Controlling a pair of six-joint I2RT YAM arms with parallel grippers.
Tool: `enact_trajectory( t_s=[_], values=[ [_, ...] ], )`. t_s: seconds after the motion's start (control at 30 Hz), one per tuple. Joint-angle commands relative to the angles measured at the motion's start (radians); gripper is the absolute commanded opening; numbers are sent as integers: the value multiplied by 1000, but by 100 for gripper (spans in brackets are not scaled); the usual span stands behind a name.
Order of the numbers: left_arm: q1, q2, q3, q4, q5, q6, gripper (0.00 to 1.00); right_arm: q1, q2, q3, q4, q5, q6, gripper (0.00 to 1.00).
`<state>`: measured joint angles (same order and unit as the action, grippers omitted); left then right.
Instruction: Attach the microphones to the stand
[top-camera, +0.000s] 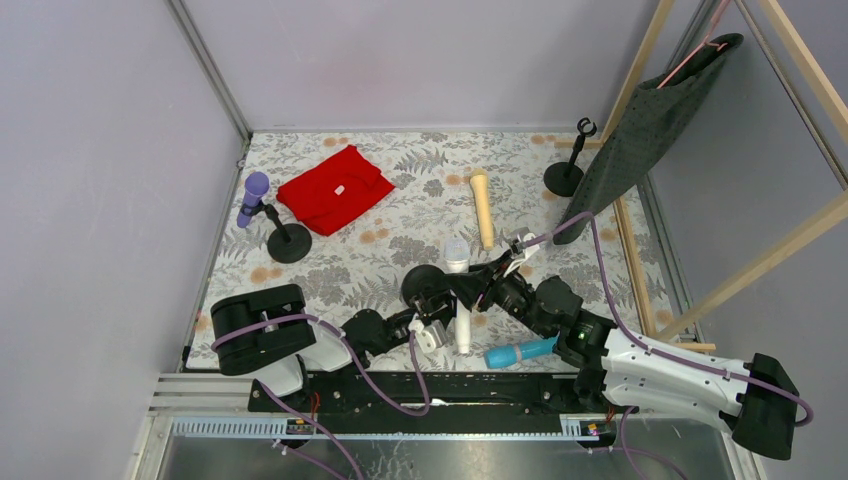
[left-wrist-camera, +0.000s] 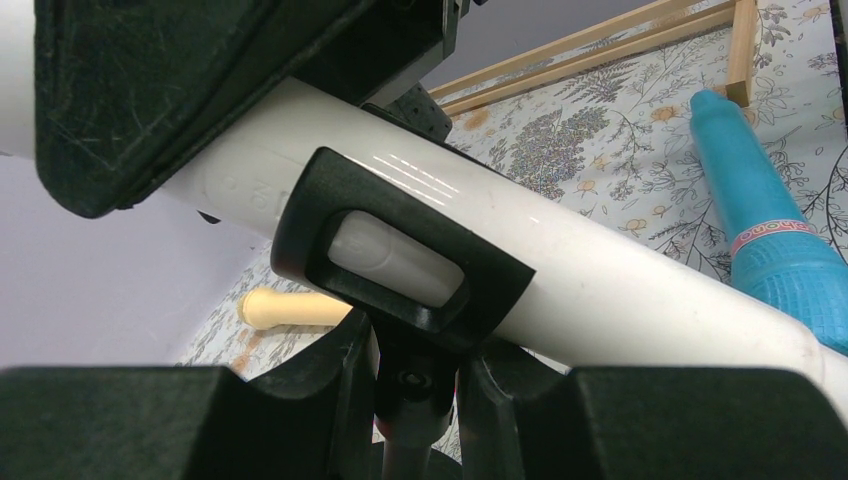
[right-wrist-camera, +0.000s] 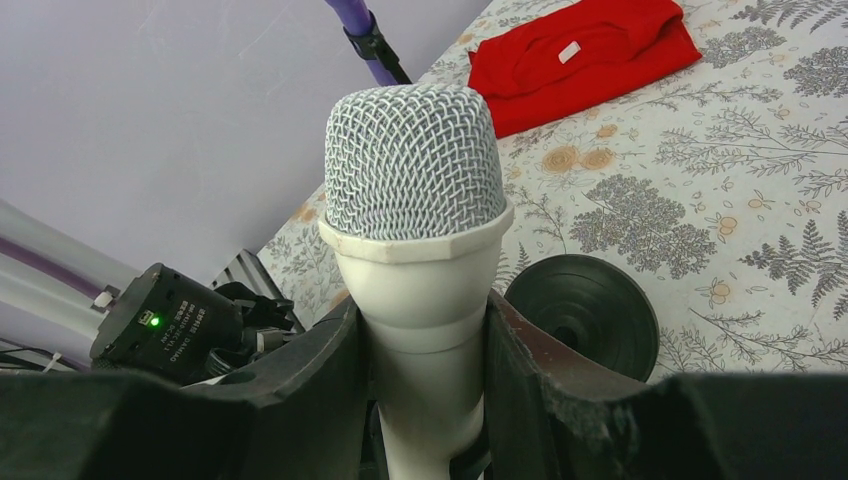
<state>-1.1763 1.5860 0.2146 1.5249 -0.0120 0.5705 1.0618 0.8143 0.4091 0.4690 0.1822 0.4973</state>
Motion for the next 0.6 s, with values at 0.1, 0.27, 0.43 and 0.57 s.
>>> enact_trajectory(
  t_s=[0.1,0.27,0.43,0.57],
  values=[
    [67,41,0,78,-215,-101,0,63,76,29,-284,-27,55,23],
    [67,25,-12,77,-205,-110,0,63,120,192,-295,16,-10,38],
    [66,16,-35,77,-197,-124,0,62,137,284,-284,52,-42,52],
    [64,11,-46,75,-192,-134,0,63,139,337,-285,62,-60,67]
  ],
)
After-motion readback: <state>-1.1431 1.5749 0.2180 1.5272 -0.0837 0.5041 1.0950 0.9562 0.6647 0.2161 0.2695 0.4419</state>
